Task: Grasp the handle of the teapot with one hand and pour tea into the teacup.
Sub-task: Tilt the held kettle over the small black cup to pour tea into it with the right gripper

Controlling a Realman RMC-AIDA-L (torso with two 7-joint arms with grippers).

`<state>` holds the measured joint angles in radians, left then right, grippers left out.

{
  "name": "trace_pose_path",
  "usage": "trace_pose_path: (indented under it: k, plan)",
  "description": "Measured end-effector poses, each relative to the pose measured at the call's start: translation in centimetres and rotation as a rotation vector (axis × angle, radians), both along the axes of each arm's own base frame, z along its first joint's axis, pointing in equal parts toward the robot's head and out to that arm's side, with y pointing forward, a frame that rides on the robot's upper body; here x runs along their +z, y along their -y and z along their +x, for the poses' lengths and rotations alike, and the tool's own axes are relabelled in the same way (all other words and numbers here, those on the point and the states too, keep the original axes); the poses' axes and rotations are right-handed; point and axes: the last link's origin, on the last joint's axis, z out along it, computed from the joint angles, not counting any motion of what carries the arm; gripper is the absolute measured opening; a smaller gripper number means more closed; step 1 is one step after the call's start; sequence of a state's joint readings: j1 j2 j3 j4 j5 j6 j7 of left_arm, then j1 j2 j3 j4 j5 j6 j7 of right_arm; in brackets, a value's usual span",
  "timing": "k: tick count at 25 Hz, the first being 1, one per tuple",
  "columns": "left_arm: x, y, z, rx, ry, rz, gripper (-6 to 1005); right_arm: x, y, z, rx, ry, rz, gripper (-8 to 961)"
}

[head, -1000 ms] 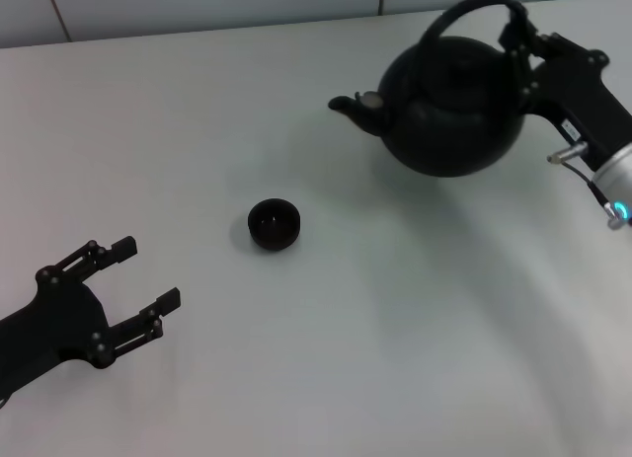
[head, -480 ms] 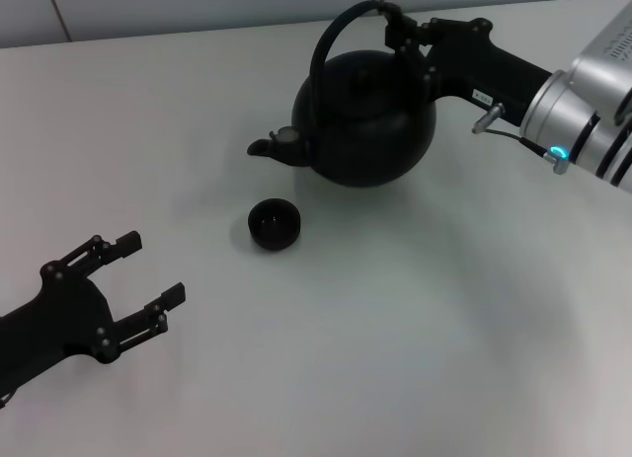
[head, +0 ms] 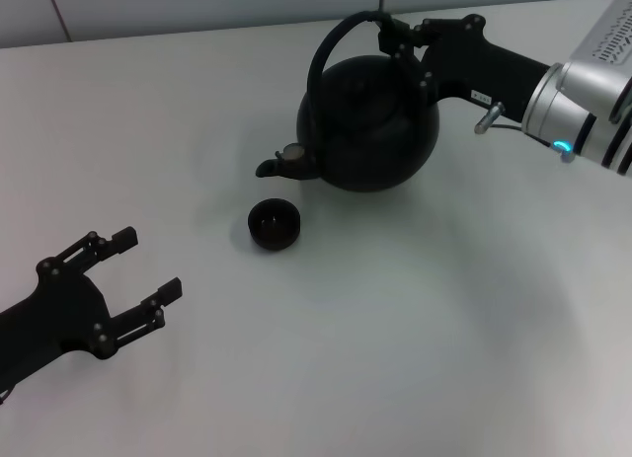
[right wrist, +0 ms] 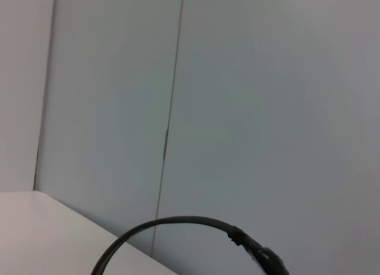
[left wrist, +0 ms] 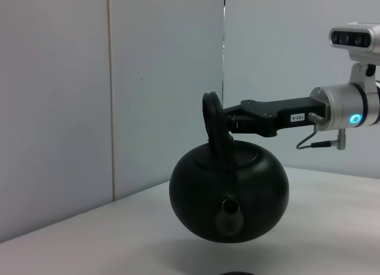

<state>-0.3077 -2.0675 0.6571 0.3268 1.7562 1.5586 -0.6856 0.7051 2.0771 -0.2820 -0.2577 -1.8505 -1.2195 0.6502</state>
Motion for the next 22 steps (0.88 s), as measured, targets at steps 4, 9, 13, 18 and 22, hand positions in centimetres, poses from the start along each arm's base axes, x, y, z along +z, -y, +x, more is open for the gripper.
trace_pose_path:
  k: [4, 9, 13, 18, 22]
  plan:
    - [0.0, 0.0, 0.1, -0.002, 0.001, 0.000, 761, 0.6, -0.1, -0.2, 0.058, 0.059, 0.023, 91]
    - [0.0, -0.2, 0.1, -0.004, 0.000, 0.001, 759, 0.7, -0.2, -0.5, 0.126, 0.136, 0.025, 91]
    - [0.0, -0.4, 0.3, -0.009, 0.000, 0.002, 757, 0.7, -0.3, -0.9, 0.181, 0.196, 0.035, 91]
    - [0.1, -0.7, 0.4, -0.012, 0.002, 0.001, 755, 0.9, -0.5, -1.3, 0.227, 0.235, 0.048, 91]
    - [0.1, -0.7, 0.4, -0.011, 0.001, 0.000, 754, 1.1, -0.7, -1.7, 0.263, 0.260, 0.065, 91]
